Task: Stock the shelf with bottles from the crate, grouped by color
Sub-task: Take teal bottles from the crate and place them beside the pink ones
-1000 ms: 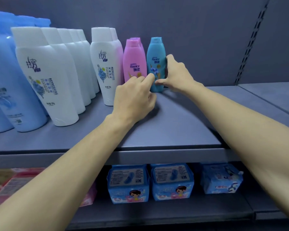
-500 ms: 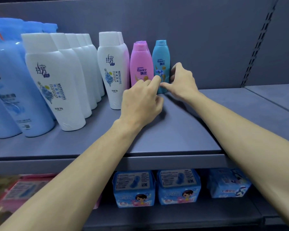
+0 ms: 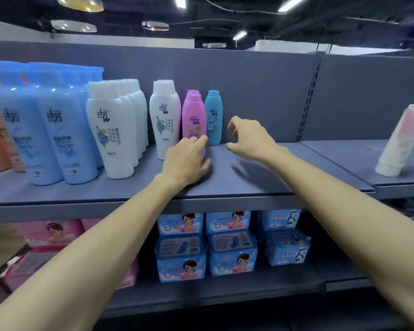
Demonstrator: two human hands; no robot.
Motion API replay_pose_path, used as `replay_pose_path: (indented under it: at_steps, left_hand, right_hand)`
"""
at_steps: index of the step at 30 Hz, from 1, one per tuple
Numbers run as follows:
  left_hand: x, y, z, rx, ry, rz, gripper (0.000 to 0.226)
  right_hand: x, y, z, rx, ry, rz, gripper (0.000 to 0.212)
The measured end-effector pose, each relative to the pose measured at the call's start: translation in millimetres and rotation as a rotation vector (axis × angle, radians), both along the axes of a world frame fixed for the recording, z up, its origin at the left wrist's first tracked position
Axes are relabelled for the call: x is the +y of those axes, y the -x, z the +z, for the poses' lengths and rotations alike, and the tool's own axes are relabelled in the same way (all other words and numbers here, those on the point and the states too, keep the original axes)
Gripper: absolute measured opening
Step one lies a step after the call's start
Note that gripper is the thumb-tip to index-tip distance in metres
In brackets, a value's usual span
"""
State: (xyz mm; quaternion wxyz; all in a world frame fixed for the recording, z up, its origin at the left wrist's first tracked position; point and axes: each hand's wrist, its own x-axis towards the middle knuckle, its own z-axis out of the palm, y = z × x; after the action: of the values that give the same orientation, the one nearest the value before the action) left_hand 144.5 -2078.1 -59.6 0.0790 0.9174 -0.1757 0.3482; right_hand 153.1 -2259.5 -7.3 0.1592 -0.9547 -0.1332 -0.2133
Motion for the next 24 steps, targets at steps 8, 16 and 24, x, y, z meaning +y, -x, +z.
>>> replay_pose_path:
  at_steps: [8,16,24]
  left_hand:
    - [49,58,12,0.001,-0.063,-0.026,0.02]
    - [83,107,24,-0.021,-0.055,-0.029,0.02]
    - [106,161,-23,-0.176,-0.21,-0.157,0.018]
  right_hand:
    - [42,63,-8,-0.013,0.057,0.063,0.034]
    - [74,109,5,-0.044,0.07,0.038,0.034]
    - [88,166,-29,-0.065,-0.011,0.046,0.026]
